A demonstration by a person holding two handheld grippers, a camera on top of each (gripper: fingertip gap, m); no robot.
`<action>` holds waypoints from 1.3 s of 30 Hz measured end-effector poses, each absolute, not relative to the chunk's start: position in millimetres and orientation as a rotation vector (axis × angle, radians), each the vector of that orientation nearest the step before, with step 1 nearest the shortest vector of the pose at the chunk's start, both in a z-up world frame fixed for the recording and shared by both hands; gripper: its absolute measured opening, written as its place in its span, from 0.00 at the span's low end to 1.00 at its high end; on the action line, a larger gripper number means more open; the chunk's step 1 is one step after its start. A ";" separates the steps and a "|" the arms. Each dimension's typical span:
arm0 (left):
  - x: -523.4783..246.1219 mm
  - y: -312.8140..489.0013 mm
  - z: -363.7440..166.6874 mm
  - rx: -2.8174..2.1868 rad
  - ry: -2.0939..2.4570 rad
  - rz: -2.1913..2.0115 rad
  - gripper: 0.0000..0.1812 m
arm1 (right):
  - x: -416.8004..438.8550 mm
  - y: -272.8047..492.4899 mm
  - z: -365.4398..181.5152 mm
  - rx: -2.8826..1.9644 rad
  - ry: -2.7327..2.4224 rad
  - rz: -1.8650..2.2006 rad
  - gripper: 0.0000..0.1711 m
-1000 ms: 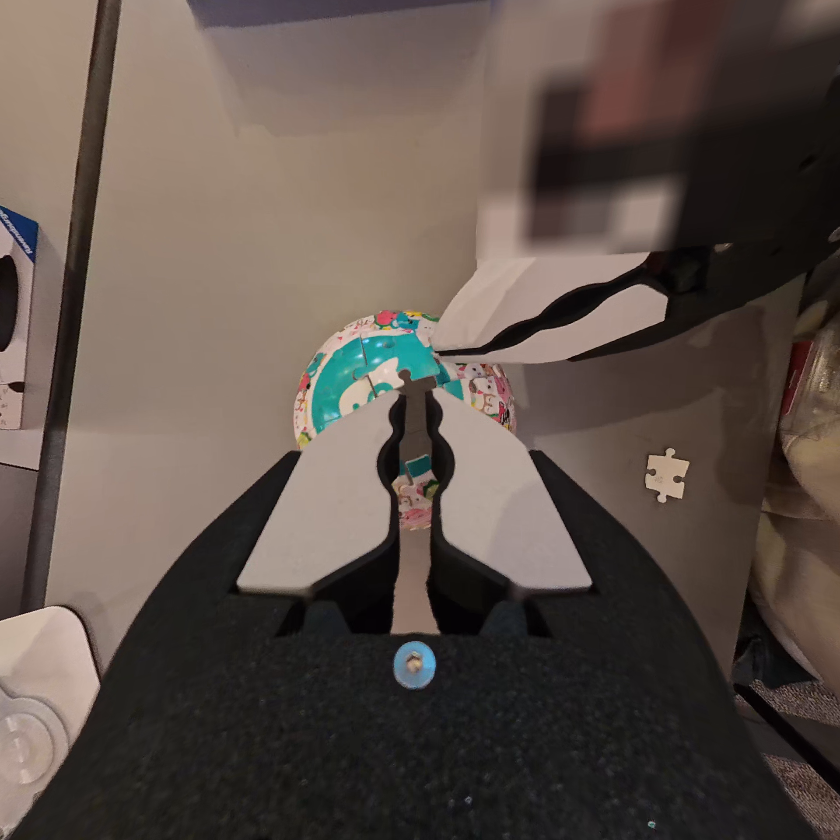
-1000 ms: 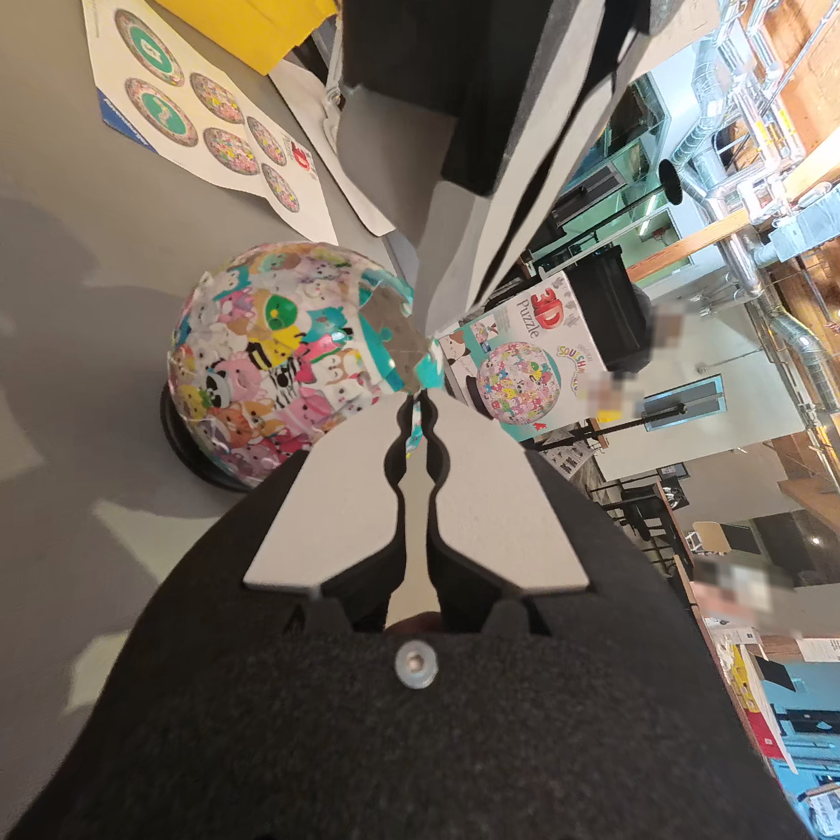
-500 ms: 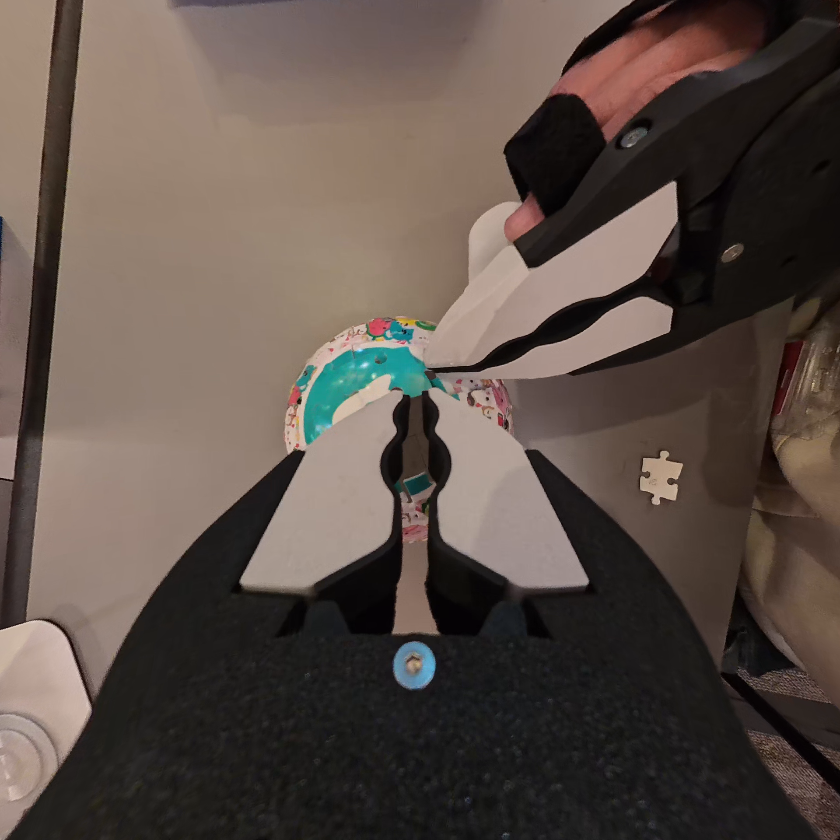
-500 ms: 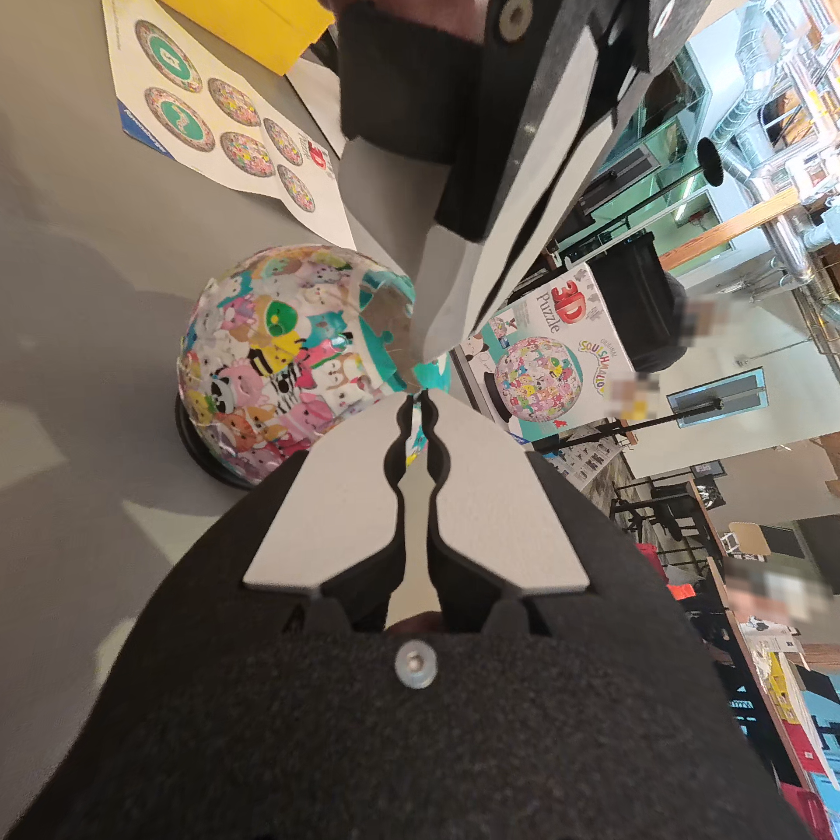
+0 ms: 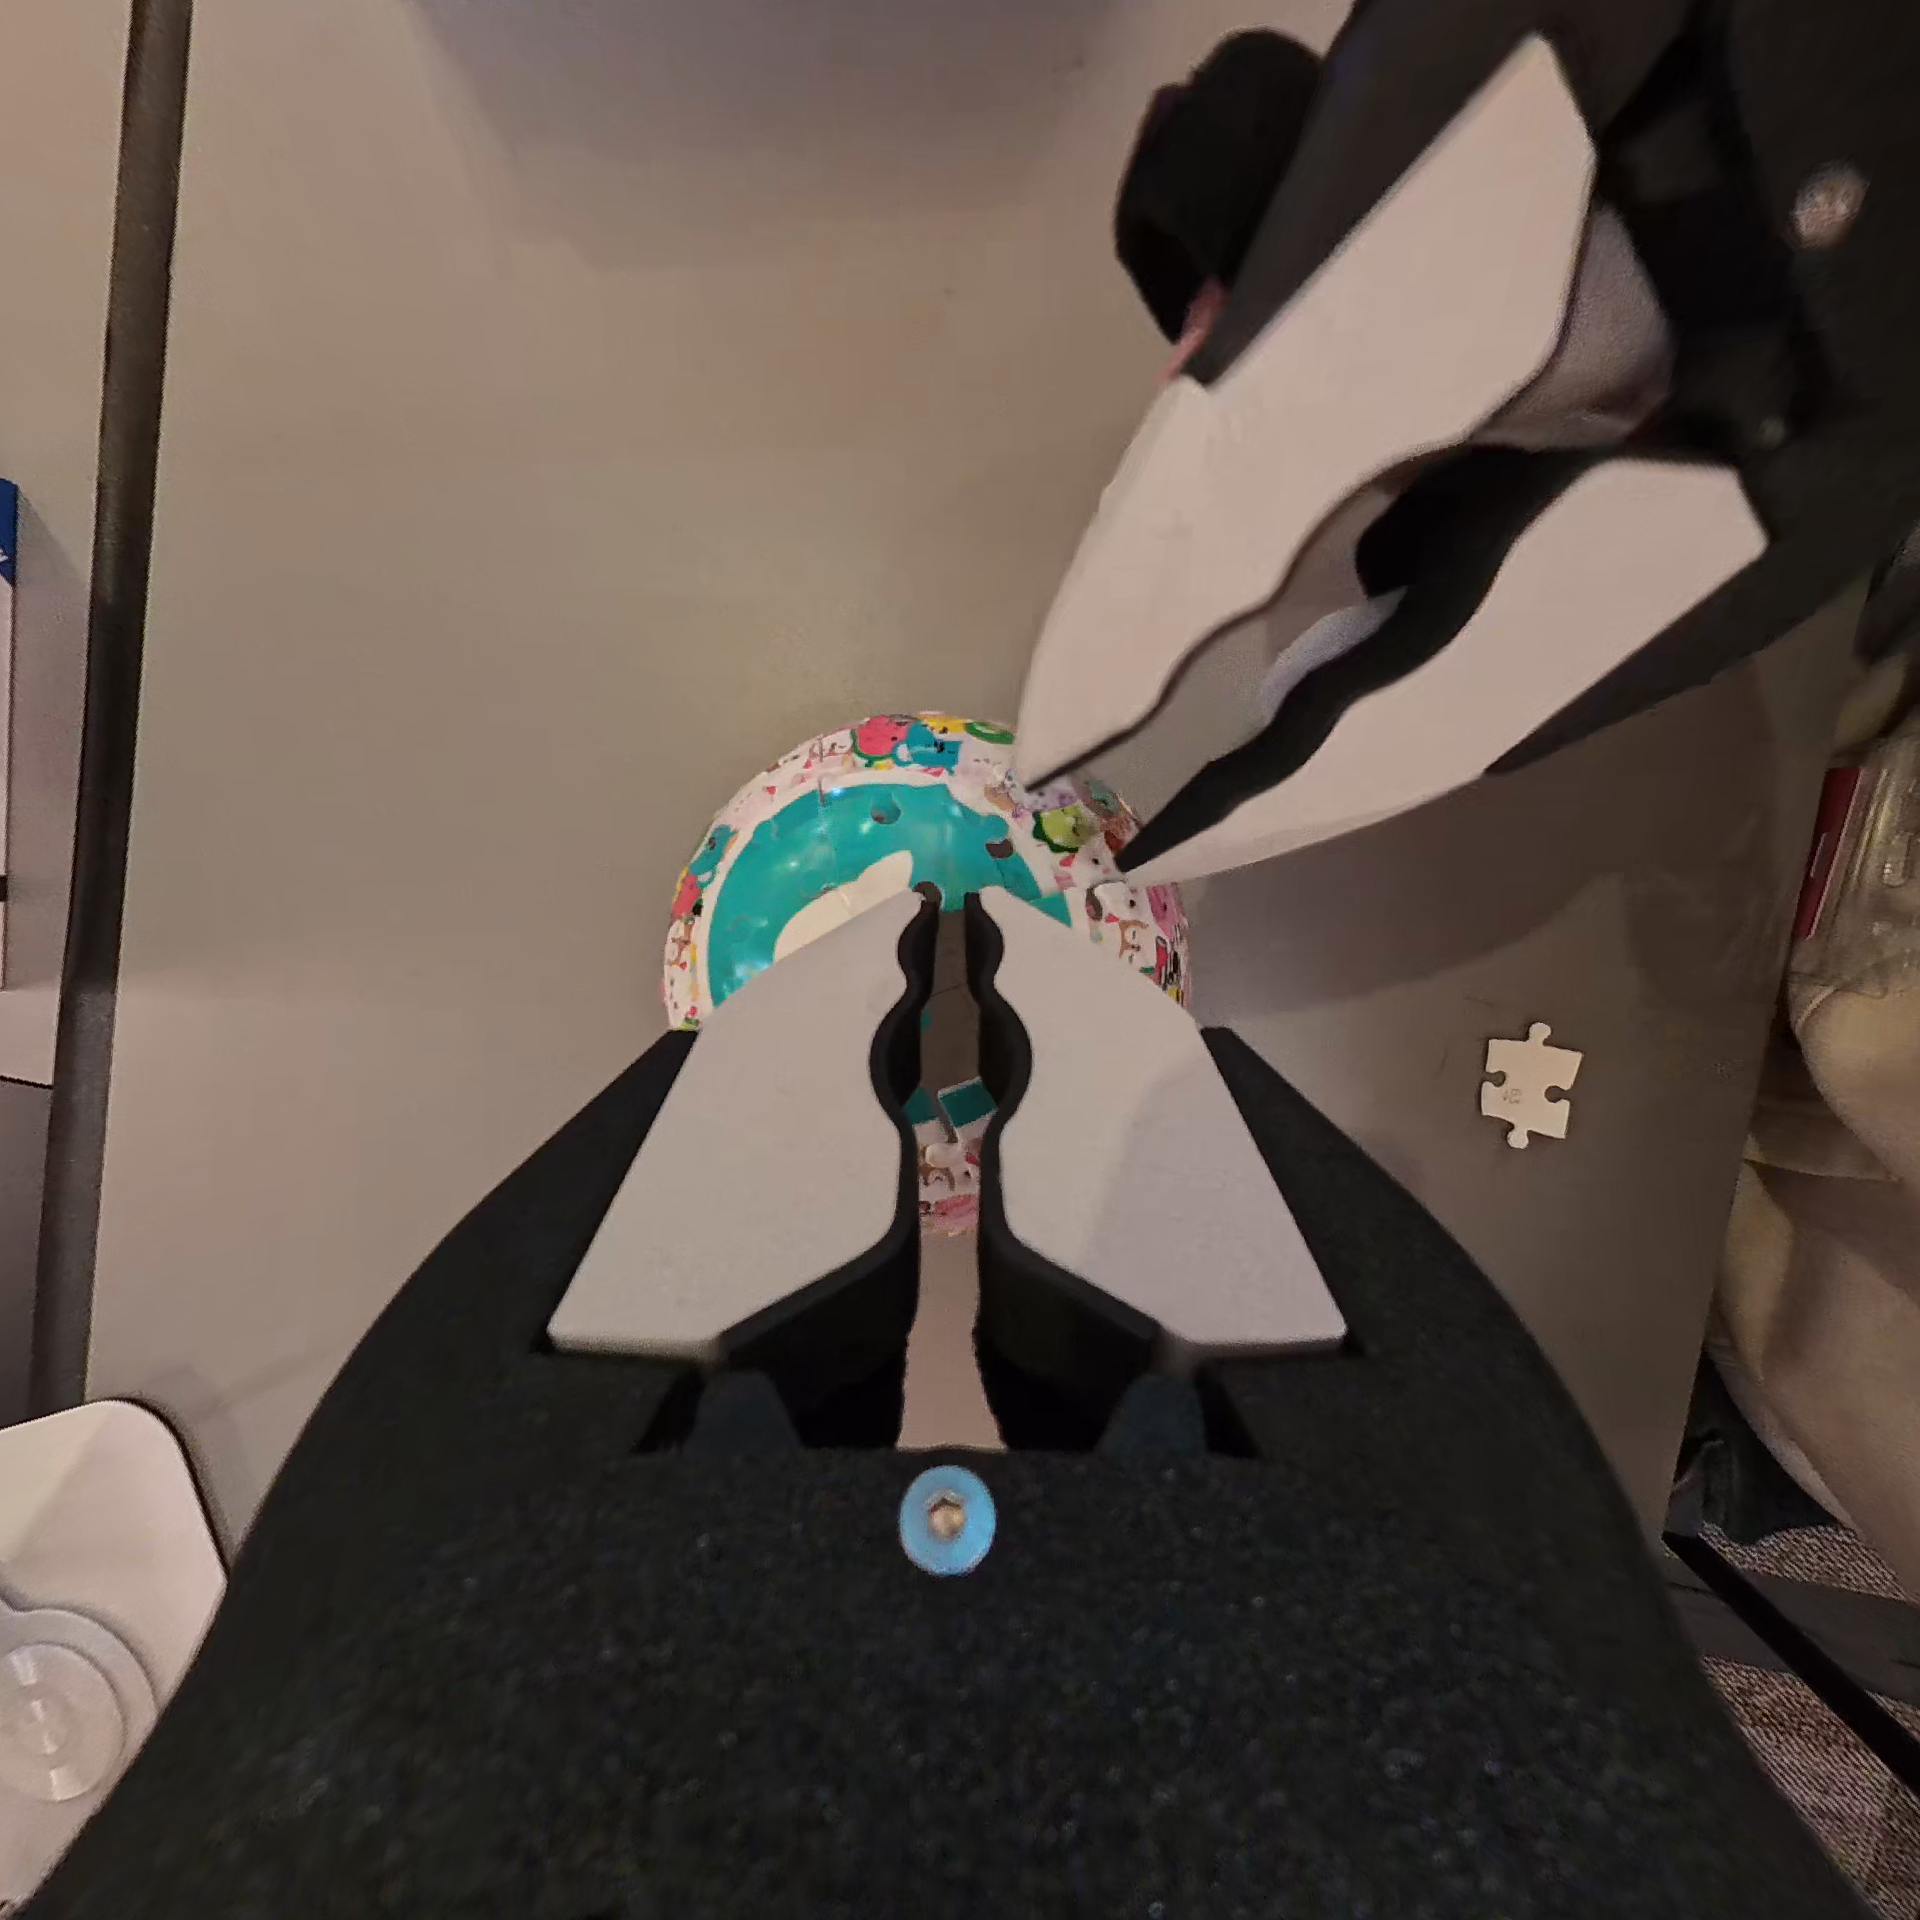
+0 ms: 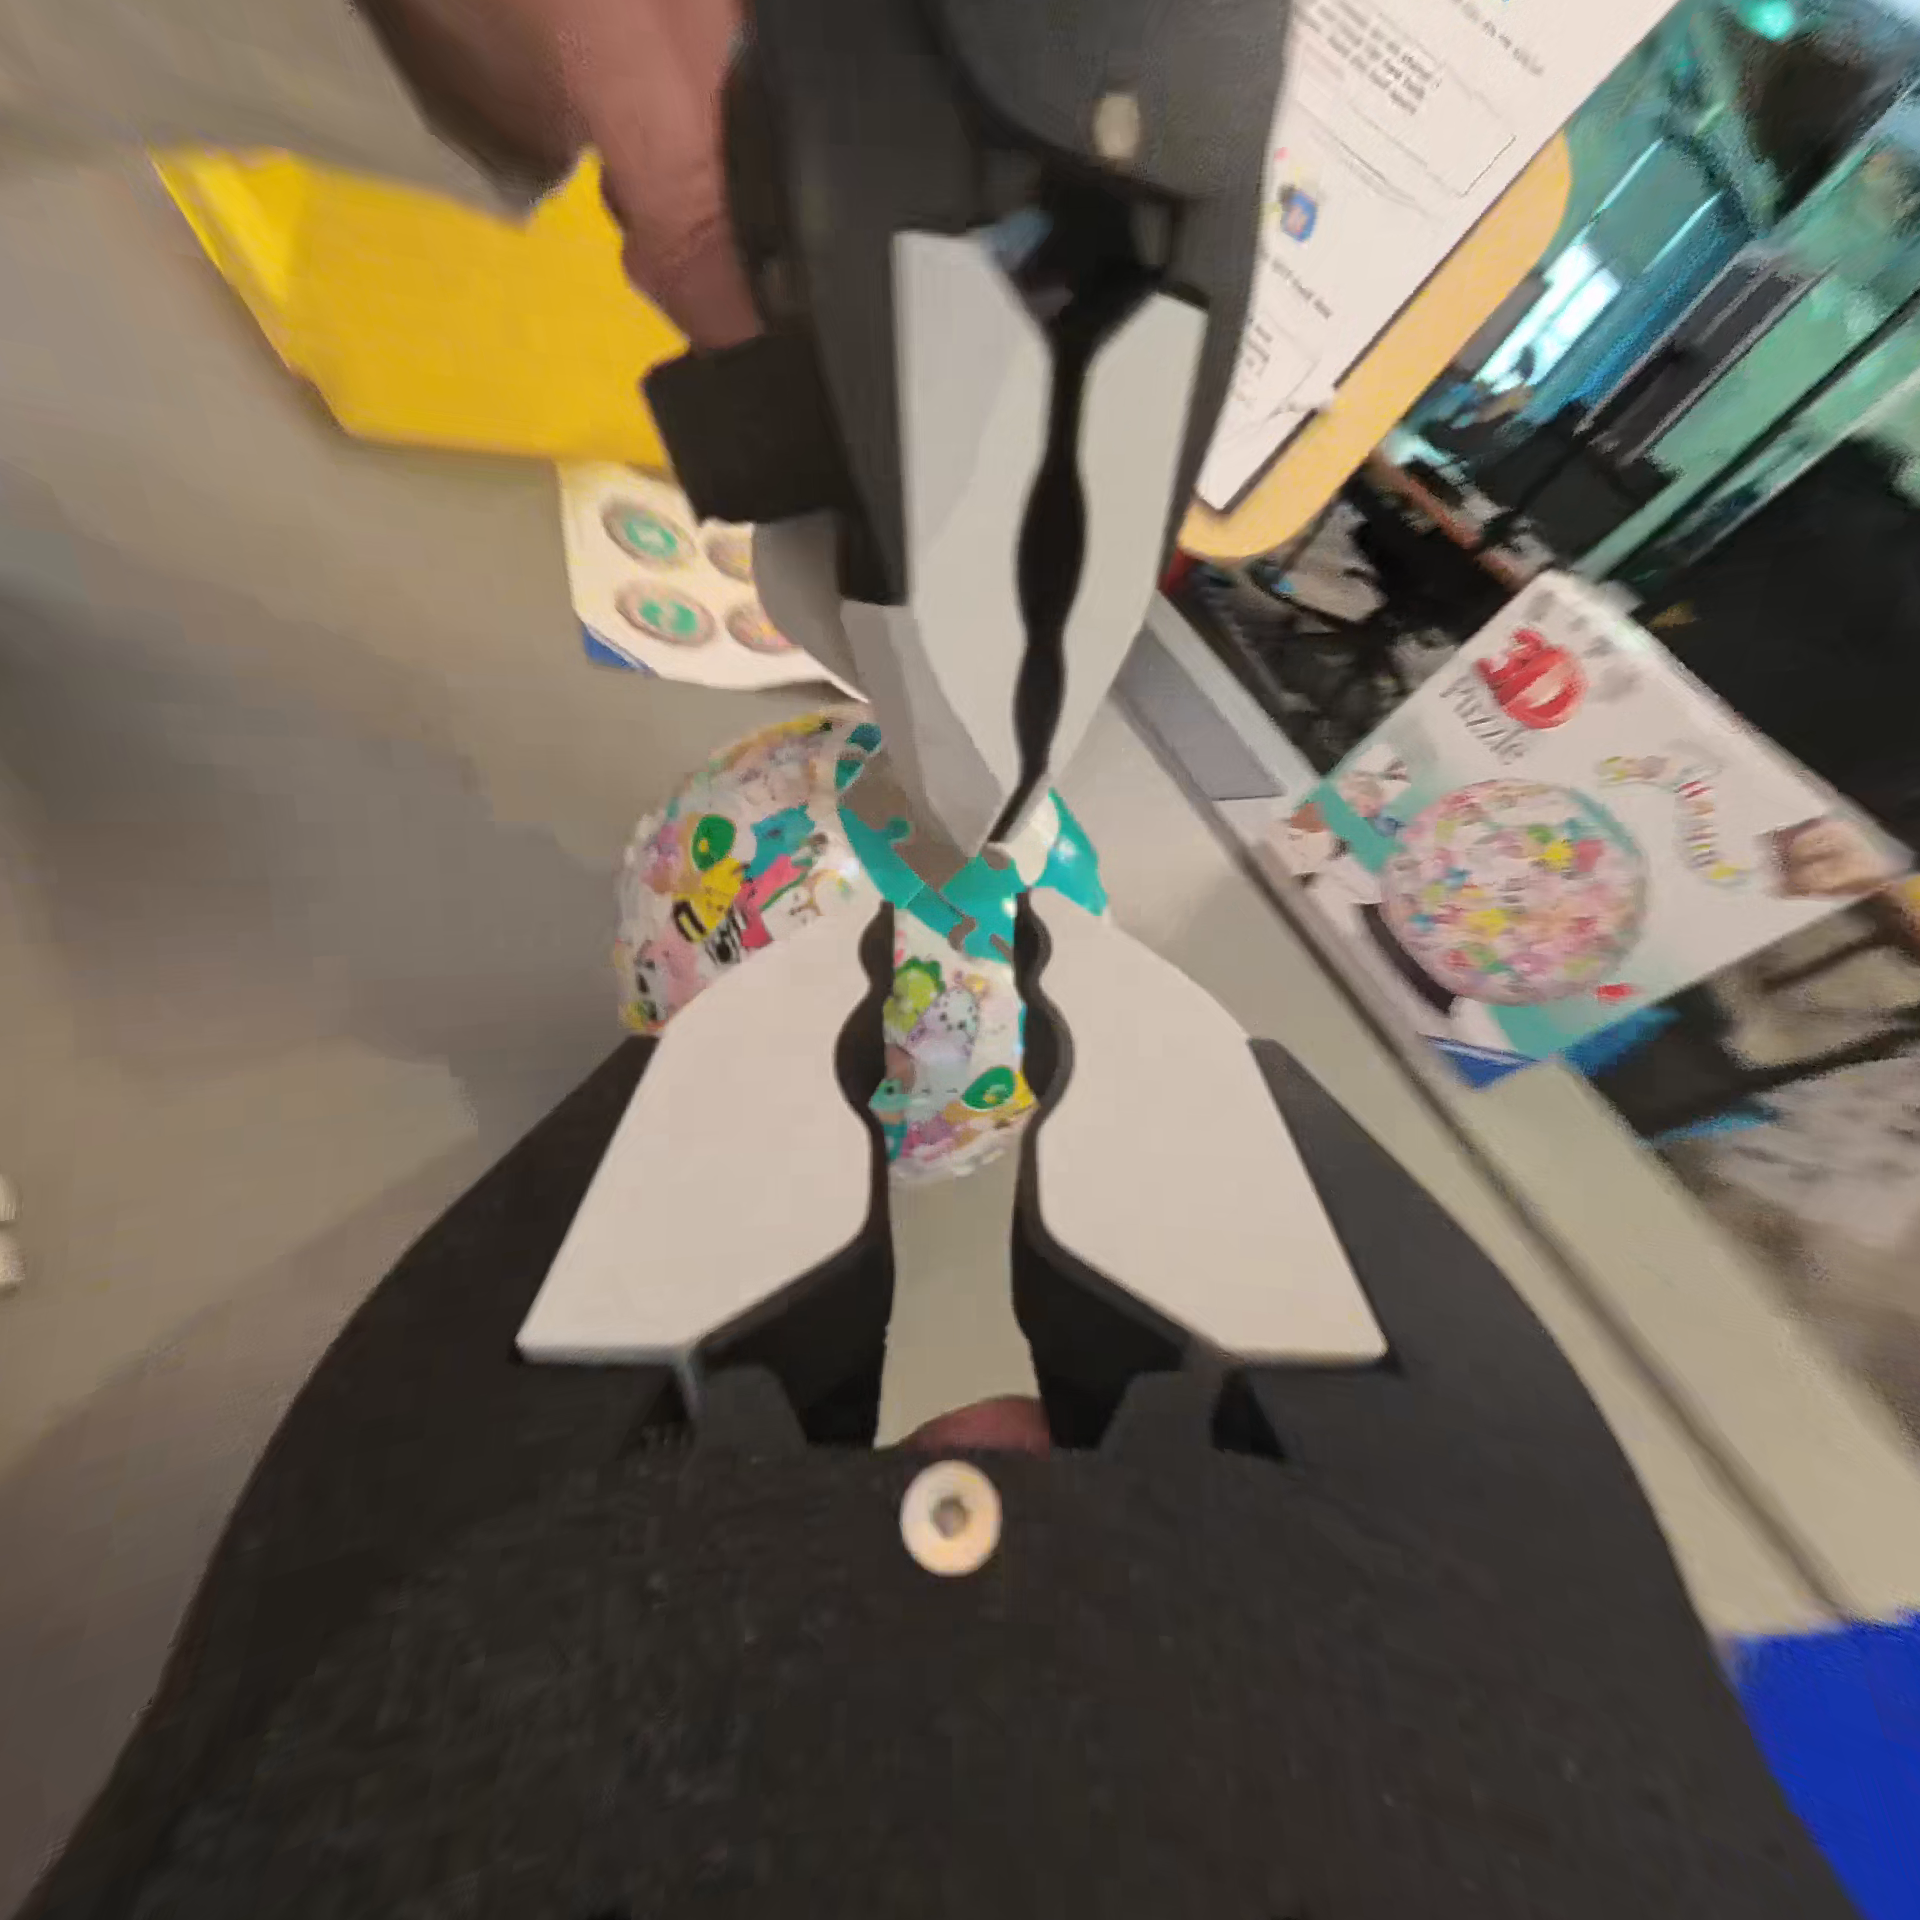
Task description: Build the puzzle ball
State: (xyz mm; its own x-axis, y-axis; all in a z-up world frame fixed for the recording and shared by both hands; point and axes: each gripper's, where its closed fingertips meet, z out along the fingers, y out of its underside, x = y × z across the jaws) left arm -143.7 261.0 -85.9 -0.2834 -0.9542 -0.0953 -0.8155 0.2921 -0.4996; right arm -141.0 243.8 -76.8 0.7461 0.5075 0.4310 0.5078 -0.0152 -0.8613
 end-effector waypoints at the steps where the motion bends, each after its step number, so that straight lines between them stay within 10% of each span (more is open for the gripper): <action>1: -144.2 261.1 -86.0 -1.592 2.191 -0.505 0.03 | -141.0 243.7 -77.0 -1.664 -0.786 0.120 0.15; 29: -171.0 251.5 -64.1 -1.641 1.988 -0.664 0.05 | -33.2 213.9 -102.0 -1.818 -0.552 0.219 0.20; 33: -192.7 250.4 -78.7 -1.715 1.761 -0.745 0.22 | -30.5 192.4 -158.3 -2.095 -0.623 0.346 0.24; 36: -206.9 248.2 -108.0 -1.868 1.594 -0.795 0.41 | -68.0 200.7 -161.2 -2.087 -0.755 0.405 0.55; 39: -205.0 244.5 -127.8 -1.948 1.512 -0.841 0.52 | -92.0 226.6 -178.9 -2.110 -0.962 0.370 0.65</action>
